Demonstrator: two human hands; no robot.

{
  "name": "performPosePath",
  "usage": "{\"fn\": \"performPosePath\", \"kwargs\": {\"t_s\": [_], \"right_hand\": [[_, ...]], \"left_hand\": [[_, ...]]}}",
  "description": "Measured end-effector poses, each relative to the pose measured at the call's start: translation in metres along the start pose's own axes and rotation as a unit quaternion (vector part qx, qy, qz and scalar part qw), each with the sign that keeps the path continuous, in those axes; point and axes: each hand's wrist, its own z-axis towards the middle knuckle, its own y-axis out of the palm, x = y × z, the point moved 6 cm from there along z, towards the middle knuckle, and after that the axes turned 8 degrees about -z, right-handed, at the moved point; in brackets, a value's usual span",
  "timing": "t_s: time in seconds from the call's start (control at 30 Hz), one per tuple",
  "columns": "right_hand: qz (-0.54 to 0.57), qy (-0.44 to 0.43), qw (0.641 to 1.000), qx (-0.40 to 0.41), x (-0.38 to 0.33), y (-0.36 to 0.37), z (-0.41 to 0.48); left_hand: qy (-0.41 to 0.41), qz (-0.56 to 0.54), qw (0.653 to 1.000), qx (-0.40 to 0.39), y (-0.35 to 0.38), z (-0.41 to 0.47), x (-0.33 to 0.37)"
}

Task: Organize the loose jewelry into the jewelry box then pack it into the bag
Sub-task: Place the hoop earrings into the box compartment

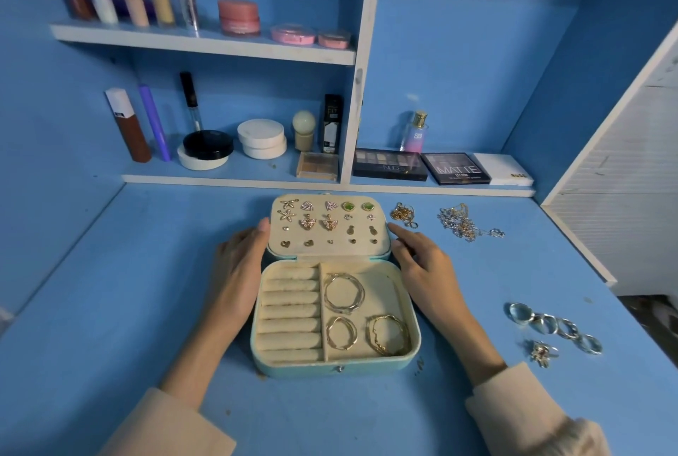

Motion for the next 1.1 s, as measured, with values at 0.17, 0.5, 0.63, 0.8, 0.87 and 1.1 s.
{"fn": "performPosePath", "kwargs": {"t_s": [0.17,0.5,0.63,0.8,0.87,1.1], "right_hand": [[-0.003,-0.003,1.0,0.003,0.0,0.0,0.001],[0.074,0.015,0.997,0.013,-0.001,-0.004,0.002],[0.153,0.011,0.988,0.021,-0.007,-0.01,0.0],[0.247,0.026,0.969,0.003,-0.009,-0.017,-0.003],[0.26,0.016,0.965,-0.015,-0.01,-0.02,-0.004],[0.253,-0.021,0.963,-0.09,-0.013,-0.029,-0.01]], "left_hand": [[-0.023,-0.039,0.999,-0.013,0.0,0.004,-0.004],[-0.036,-0.238,0.969,-0.048,-0.008,0.004,0.004],[-0.035,-0.308,0.95,-0.039,-0.011,0.002,0.01],[-0.05,-0.357,0.933,-0.006,-0.014,0.001,0.011],[-0.049,-0.365,0.93,-0.006,-0.013,0.001,0.011],[-0.043,-0.374,0.926,0.011,-0.017,0.004,0.007]]}}
